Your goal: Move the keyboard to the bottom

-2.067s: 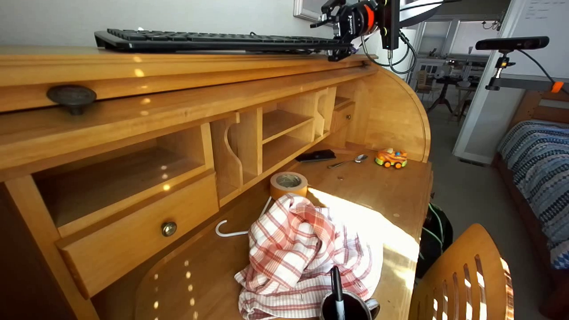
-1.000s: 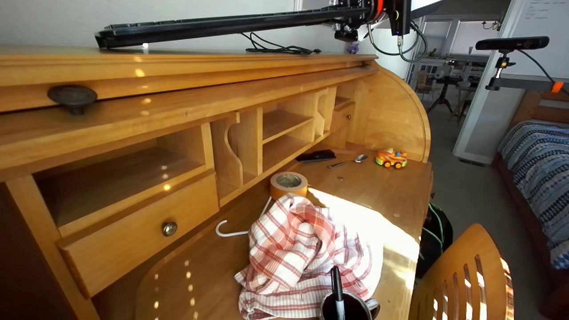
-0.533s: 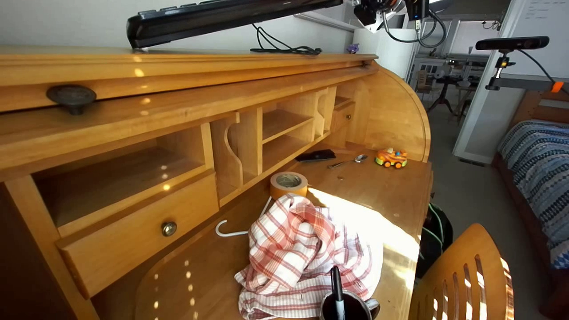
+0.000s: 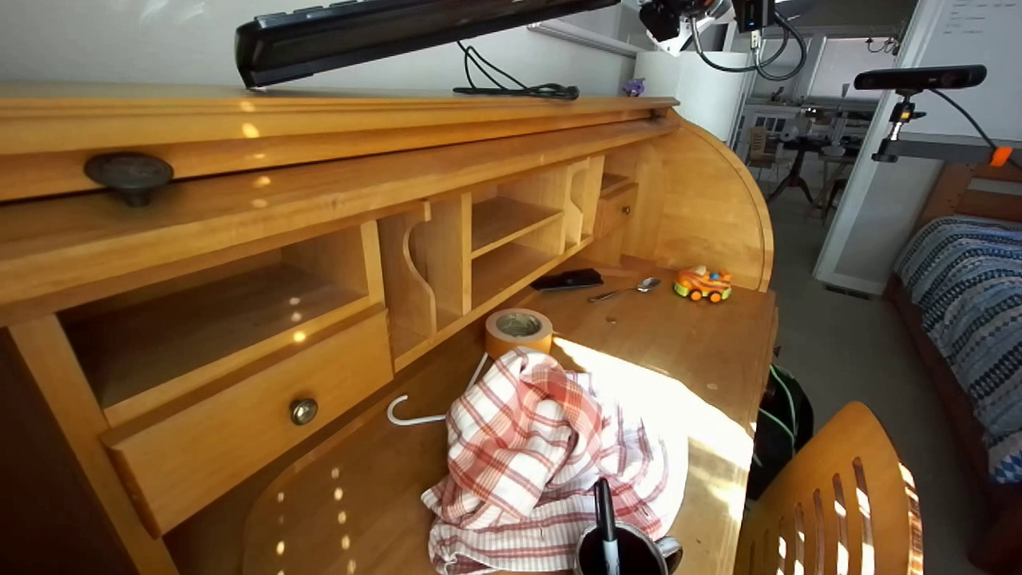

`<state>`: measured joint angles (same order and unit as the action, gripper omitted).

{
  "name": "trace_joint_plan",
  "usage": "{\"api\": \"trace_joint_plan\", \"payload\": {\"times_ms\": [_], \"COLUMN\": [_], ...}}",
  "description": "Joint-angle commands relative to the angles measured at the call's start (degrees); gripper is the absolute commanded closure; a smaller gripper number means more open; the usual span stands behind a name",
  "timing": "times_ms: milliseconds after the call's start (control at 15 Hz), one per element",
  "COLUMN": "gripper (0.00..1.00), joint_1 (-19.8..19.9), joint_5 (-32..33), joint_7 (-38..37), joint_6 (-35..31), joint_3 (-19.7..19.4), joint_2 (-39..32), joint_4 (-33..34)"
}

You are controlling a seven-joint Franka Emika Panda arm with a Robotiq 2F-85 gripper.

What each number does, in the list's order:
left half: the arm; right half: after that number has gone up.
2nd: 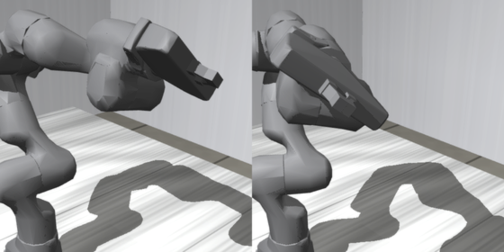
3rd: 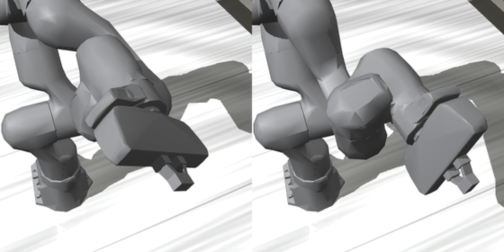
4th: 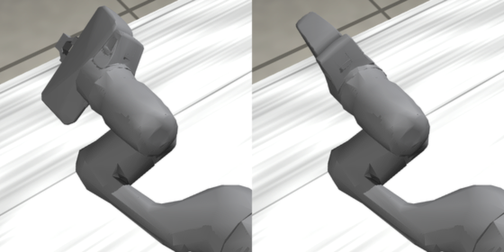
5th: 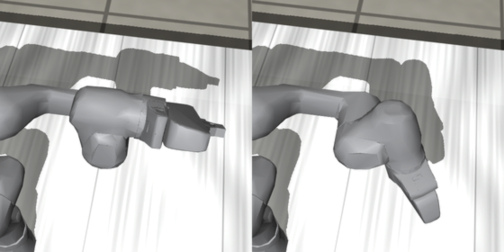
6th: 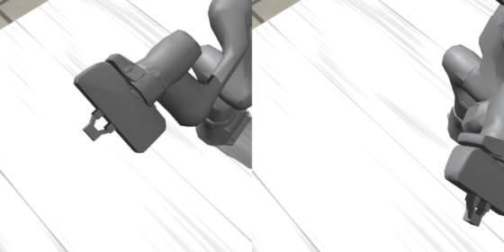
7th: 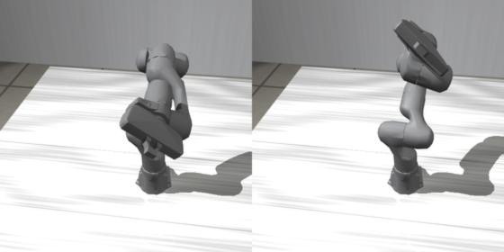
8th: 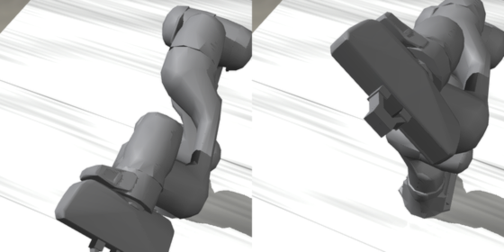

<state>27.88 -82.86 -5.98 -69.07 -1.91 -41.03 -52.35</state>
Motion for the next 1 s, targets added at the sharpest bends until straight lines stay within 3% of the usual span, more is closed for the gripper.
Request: {"api": "trace_joint_plan", "payload": {"times_ms": [0, 467, 933], "gripper": [0.95, 0.95, 0.95], "joint_1": [-0.63, -3.60, -7.04], "joint_5": [2.76, 9.17, 8.84], "joint_7": [0.38, 3.27, 3.36], "joint_6": [0.79, -3.93, -13.91], "joint_3": [-1.17, -3.25, -3.34], "joint_2": [1.26, 5.06, 9.38], "joint_4": [0.55, -2.30, -7.02]}}
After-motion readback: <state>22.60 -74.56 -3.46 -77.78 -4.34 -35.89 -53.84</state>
